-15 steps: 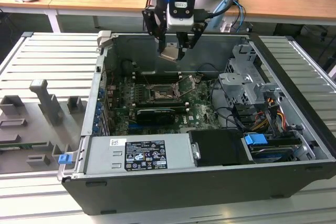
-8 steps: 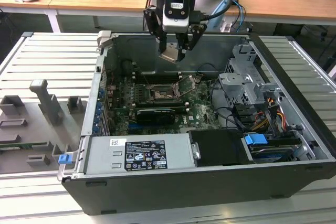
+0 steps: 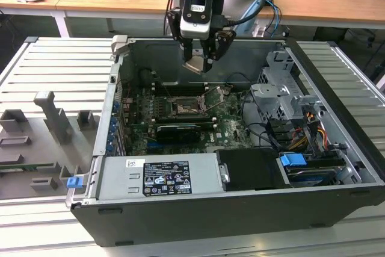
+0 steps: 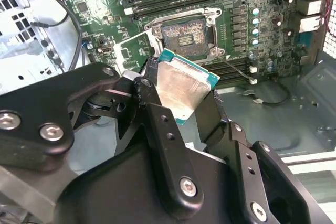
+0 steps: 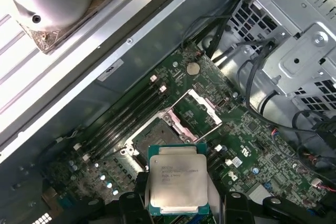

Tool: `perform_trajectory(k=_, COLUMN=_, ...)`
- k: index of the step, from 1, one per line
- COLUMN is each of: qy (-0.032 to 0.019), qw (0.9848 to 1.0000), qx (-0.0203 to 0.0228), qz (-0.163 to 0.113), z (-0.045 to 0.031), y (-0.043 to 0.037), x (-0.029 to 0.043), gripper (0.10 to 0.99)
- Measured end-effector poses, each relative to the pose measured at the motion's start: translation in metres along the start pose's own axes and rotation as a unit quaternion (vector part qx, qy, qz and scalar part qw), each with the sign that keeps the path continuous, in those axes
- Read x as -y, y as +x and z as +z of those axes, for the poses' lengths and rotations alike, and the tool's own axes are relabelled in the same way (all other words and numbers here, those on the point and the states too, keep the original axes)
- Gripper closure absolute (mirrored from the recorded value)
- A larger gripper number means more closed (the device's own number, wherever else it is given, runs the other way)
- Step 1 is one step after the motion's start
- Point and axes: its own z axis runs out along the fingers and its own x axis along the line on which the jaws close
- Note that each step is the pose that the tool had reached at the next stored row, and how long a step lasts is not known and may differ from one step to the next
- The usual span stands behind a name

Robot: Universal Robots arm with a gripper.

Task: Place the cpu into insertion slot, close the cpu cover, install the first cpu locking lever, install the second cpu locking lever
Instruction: 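Place the cpu into insertion slot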

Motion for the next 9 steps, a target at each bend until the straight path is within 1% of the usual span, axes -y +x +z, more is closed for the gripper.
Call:
perform_trajectory(k=2, qy=0.0004, qw=0.9999, qx=0.0021, qz=0.016, z=0.0008, y=0.0, x=0.0001, gripper=0.557)
perform_trajectory(k=4, qy=0.0006, qw=0.9996, qx=0.0035, qz=0.027, z=0.0012, y=0.0, x=0.0001, gripper=0.557)
perform_trajectory(k=7, qy=0.0005, qw=0.9988, qx=0.0055, qz=0.048, z=0.0019, y=-0.0001, x=0.0002, gripper=0.557)
perform_trajectory(k=9, qy=0.0004, qw=0.9984, qx=0.0062, qz=0.056, z=0.0021, y=-0.0001, x=0.0002, gripper=0.557)
